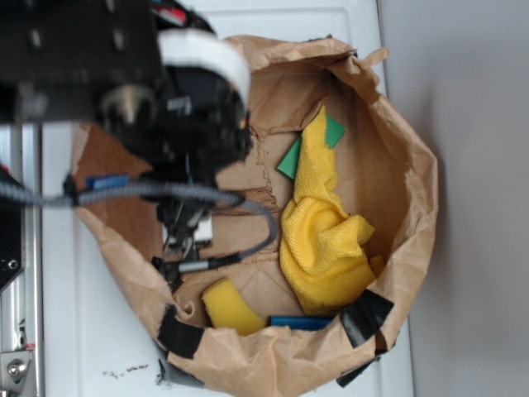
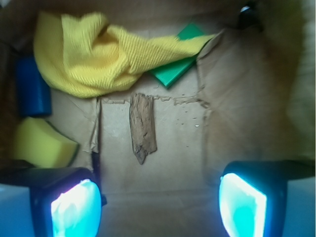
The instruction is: Grab the wood chip.
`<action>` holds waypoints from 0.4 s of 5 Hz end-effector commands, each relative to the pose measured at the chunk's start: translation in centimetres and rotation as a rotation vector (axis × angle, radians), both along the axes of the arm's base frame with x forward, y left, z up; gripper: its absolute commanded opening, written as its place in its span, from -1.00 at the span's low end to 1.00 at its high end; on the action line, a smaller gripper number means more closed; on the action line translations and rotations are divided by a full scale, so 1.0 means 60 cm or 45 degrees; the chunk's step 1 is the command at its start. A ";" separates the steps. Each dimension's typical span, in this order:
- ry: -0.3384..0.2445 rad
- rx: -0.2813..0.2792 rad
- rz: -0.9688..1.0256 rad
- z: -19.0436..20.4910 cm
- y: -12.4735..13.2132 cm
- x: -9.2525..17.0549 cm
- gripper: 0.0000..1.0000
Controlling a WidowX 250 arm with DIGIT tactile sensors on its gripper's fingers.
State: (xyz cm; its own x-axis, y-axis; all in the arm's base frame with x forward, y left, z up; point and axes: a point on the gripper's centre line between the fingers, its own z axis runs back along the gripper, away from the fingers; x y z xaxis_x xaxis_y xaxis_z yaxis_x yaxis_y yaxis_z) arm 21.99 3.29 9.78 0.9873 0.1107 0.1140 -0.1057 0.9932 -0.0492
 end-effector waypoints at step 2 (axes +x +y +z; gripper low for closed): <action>-0.058 0.033 -0.007 -0.074 -0.034 0.047 1.00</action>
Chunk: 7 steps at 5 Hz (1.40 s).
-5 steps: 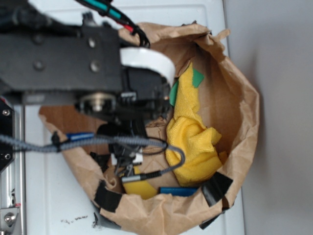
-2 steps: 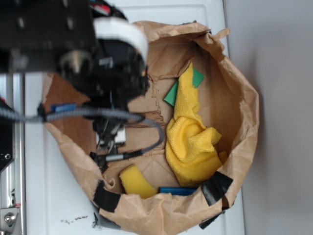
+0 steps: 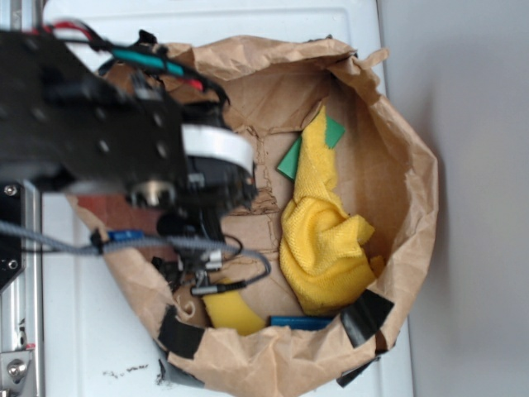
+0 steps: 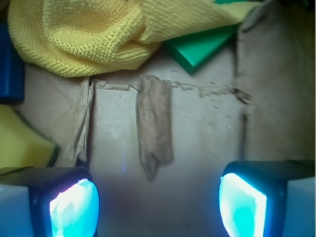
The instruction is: Grab the wood chip.
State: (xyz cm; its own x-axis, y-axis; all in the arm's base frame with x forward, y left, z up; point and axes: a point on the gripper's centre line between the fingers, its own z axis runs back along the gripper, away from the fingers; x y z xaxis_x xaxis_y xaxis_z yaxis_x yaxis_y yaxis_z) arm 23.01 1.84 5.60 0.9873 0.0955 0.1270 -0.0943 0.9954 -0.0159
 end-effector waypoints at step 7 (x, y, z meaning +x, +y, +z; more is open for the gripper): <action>-0.149 -0.112 -0.161 -0.049 -0.006 0.008 -1.00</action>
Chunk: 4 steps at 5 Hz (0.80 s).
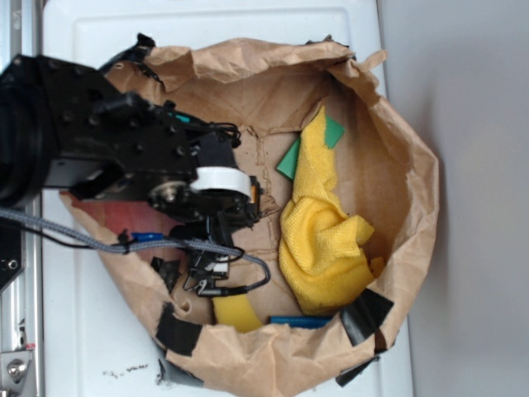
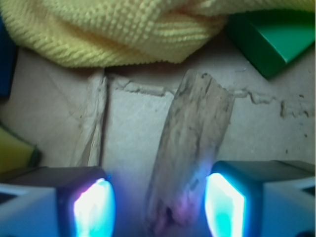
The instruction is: Grab the wood chip.
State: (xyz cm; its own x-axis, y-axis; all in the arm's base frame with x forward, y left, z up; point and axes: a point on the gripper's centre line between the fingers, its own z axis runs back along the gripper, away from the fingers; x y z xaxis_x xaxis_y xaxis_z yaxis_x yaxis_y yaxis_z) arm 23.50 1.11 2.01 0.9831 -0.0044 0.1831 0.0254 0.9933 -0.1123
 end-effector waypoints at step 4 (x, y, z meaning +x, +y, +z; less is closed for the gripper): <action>-0.022 -0.024 0.047 0.051 0.010 0.000 -1.00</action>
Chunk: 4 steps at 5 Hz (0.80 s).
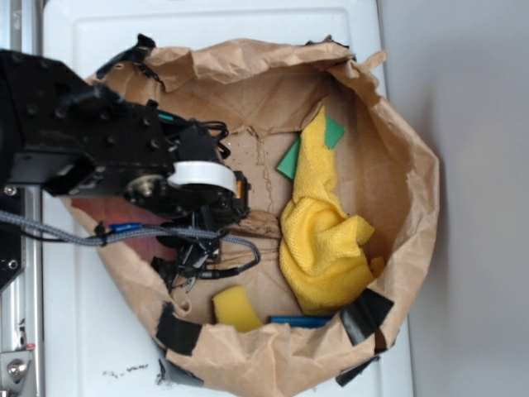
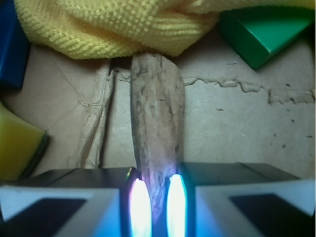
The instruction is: Grab the wood chip.
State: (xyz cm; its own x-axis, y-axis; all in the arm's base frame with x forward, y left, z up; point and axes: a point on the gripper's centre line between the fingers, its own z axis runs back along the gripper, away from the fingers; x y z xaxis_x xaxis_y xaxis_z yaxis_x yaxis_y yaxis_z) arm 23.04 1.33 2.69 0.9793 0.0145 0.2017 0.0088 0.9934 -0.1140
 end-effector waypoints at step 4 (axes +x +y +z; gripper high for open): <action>0.051 0.024 0.249 0.209 0.008 -0.027 -1.00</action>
